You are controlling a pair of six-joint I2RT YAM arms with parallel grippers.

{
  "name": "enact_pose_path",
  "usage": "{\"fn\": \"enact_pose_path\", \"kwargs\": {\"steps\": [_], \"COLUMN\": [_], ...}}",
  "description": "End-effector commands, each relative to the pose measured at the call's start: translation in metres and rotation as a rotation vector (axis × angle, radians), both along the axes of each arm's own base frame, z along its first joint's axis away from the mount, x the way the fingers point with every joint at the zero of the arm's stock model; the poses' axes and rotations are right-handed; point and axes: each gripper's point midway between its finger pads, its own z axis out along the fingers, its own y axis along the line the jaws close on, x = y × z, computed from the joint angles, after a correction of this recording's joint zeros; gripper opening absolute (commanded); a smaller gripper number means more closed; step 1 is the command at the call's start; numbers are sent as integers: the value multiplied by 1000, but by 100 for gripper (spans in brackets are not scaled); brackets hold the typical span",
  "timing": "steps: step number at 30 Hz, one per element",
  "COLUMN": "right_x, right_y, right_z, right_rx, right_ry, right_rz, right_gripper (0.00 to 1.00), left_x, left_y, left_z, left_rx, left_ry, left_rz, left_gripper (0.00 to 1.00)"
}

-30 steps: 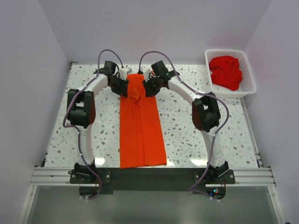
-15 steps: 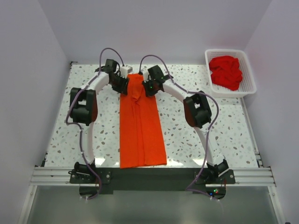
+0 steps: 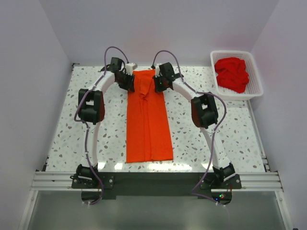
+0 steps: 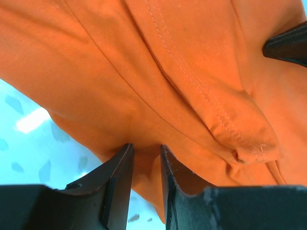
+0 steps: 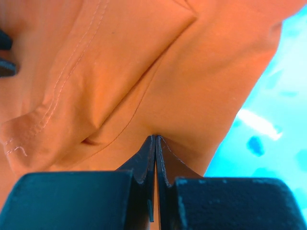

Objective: Fold and stack the t-shirts
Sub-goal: Fold the tshirt

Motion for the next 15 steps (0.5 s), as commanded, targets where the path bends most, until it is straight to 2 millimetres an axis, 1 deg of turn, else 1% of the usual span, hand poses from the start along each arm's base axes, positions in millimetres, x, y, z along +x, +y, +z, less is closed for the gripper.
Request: {"fn": "enact_pose_path", "kwargs": {"steps": [1,2,3,4,5,7,9,11,13,14,15], "right_x": [34,42,46,50,54,62,65,71,77,77,82], "right_y": [-26,-29,-29,-30,-28,-27,-23,-20,-21,-24,-22], "right_z": [-12,-9,-9,-10,-12,-13,-9,-5,0,-3,8], "right_rx": [-48,-42,-36,-34,-32,-16,2,20,18,9,20], "right_ry": [-64,-83,-95,-100,-109,-117,-127,-151,-183,-186,-219], "right_rz": [-80,-85,-86,-86,-85,-89,-84,-87,-102,-108,-109], "right_gripper": [0,0,0,0,0,0,1,4,5,6,7], "left_x": [14,19,23,33,37,48,54,59,64,66,68], "left_y": [0,0,0,-1,0,3,5,6,6,7,8], "left_z": [-26,-30,-31,-23,-30,-32,-34,-36,-32,-30,-27], "left_rx": [-7,-2,0,3,8,22,37,40,39,41,48], "left_ry": [15,9,1,-32,-33,-67,-85,-104,-121,-132,-144], "left_rz": [45,50,53,53,58,70,82,88,94,99,104], "left_gripper": [35,36,36,37,38,40,40,42,43,45,47]}}
